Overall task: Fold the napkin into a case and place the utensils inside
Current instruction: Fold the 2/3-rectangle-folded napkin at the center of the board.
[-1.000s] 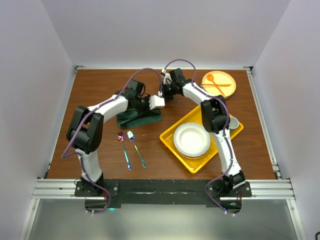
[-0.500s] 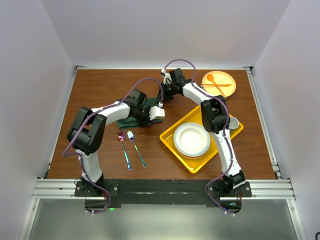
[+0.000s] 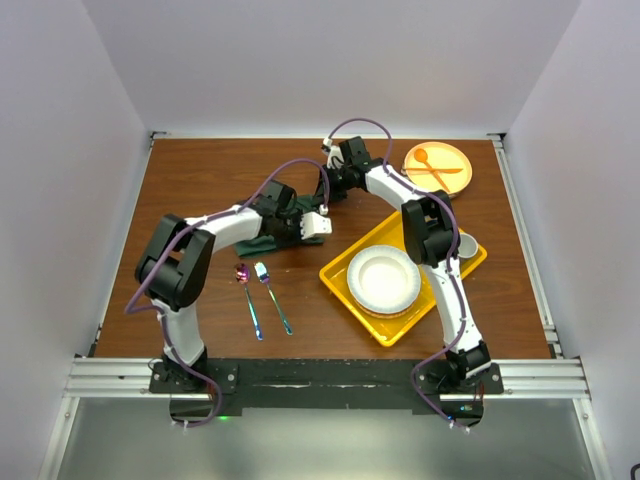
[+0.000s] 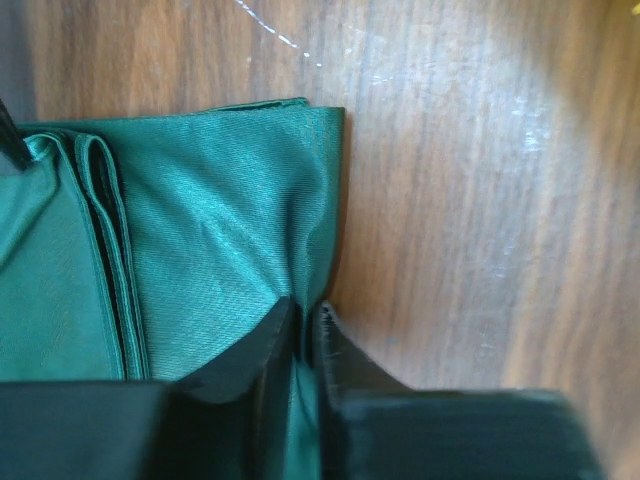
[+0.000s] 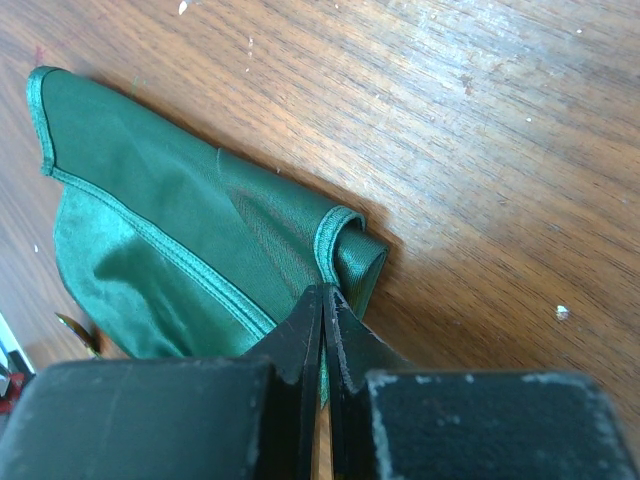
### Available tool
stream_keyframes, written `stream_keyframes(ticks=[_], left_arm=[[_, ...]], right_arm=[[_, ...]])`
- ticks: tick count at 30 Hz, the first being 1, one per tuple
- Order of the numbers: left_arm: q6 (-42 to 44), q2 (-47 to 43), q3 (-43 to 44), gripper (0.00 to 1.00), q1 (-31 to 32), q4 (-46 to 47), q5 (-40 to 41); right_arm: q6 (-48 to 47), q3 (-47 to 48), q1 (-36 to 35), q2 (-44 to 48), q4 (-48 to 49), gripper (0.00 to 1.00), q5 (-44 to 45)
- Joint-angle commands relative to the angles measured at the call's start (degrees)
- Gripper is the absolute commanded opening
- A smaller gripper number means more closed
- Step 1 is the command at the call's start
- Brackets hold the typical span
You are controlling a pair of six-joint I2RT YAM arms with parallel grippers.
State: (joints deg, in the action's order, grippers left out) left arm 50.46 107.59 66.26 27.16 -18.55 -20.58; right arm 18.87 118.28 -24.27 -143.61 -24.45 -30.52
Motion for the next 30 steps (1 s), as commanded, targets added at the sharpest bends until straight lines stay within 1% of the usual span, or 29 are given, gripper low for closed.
stream_keyframes(ticks=[1,3,5,6,8,10,14,16,17,20,26,30], left_arm=[[2.54,2.62,0.8,0.0,-0.17,-4.65,0.28],[2.45,1.84,1.94,0.0,-0.17,-5.44,-2.08],[2.28,0.87,3.43,0.0,-0.44,-8.16,-4.46],[1.49,0.61,5.18,0.0,-0.53,-9.04,-6.82],[0.52,0.51,7.21,0.0,-1.49,-11.15,-8.86],[-0.79,1.39,10.98,0.0,-3.15,-13.6,-11.14],[-2.64,6.12,19.32,0.0,-6.94,-17.66,-15.01],[-3.08,7.89,21.97,0.0,-8.78,-19.67,-17.12],[-3.17,9.9,24.94,0.0,-9.22,-20.56,-18.43],[-3.78,13.69,30.22,0.0,-10.89,-23.2,-20.89],[-5.02,19.32,33.93,0.0,-12.39,-23.82,-21.61],[-7.03,21.69,34.11,0.0,-14.06,-23.91,-22.13]], right_arm=[[-3.23,-1.3,0.37,-3.17,-5.26,0.02,6.97],[-3.32,-1.38,0.37,-2.99,-5.26,0.02,6.88],[-3.84,-2.0,0.37,-2.73,-5.26,0.02,6.62],[-3.93,-2.17,0.45,-2.38,-4.91,0.01,6.53],[-3.93,-2.61,0.45,-2.38,-4.91,0.01,6.53],[-4.11,-2.7,0.45,-2.38,-4.91,0.01,6.44],[-4.28,-2.7,0.45,-2.38,-4.82,0.01,6.35],[-4.28,-2.62,0.37,-2.46,-4.82,0.01,6.27],[-4.37,-2.7,0.45,-2.46,-4.91,0.01,6.27],[-4.37,-2.44,0.45,-2.46,-4.82,0.01,6.09],[-4.2,-1.82,0.45,-2.81,-5.0,0.01,6.0],[-4.28,-1.82,0.45,-2.73,-5.0,0.01,5.91]])
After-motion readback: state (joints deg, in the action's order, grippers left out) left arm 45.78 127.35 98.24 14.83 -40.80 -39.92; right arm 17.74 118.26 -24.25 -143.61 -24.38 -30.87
